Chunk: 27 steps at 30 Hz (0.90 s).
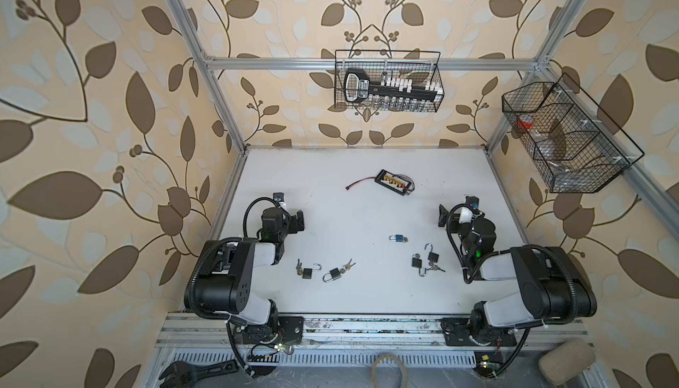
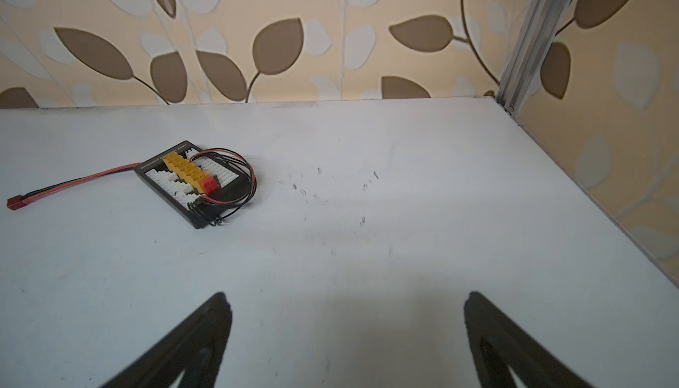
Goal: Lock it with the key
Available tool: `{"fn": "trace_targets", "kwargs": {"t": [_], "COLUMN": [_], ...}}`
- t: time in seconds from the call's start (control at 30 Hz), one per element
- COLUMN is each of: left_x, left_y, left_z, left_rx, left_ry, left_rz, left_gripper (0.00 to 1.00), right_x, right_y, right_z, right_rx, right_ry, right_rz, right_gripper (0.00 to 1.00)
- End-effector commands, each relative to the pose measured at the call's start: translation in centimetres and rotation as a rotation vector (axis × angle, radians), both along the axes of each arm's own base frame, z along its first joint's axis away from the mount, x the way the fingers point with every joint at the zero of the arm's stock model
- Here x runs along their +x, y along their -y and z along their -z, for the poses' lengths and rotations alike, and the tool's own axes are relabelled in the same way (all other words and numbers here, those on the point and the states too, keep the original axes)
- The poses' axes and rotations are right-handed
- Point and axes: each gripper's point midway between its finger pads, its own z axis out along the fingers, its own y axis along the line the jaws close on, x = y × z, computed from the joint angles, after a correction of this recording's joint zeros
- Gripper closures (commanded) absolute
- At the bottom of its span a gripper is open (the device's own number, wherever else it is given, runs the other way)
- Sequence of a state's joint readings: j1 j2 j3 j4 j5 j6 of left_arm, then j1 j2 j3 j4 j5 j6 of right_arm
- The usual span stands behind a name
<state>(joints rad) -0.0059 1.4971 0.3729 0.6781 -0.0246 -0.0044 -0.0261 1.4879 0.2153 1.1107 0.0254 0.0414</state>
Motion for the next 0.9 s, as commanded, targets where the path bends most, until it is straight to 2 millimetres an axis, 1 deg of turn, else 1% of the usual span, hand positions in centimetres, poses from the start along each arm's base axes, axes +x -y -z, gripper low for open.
{"fn": "trace_targets", "kwargs": {"t": [0.0, 0.87], "left_x": [1.27, 1.17], "left_y": [0.65, 0.65], "left_z": [-1.78, -1.87], "left_rx": [-0.009, -0.006], "left_ry": [0.061, 0.068], "left_rz": [0.037, 0.039], "left_gripper": [0.01, 0.01], "right_x": [0.63, 0.61], "right_y": [-0.24, -0.14], "right_z": [-0.93, -0.85], "right_rx": [0.003, 0.009], "right_ry": [0.032, 0.029], "right_rz": [-0.011, -0.011], "right_gripper": [0.01, 0.0]}}
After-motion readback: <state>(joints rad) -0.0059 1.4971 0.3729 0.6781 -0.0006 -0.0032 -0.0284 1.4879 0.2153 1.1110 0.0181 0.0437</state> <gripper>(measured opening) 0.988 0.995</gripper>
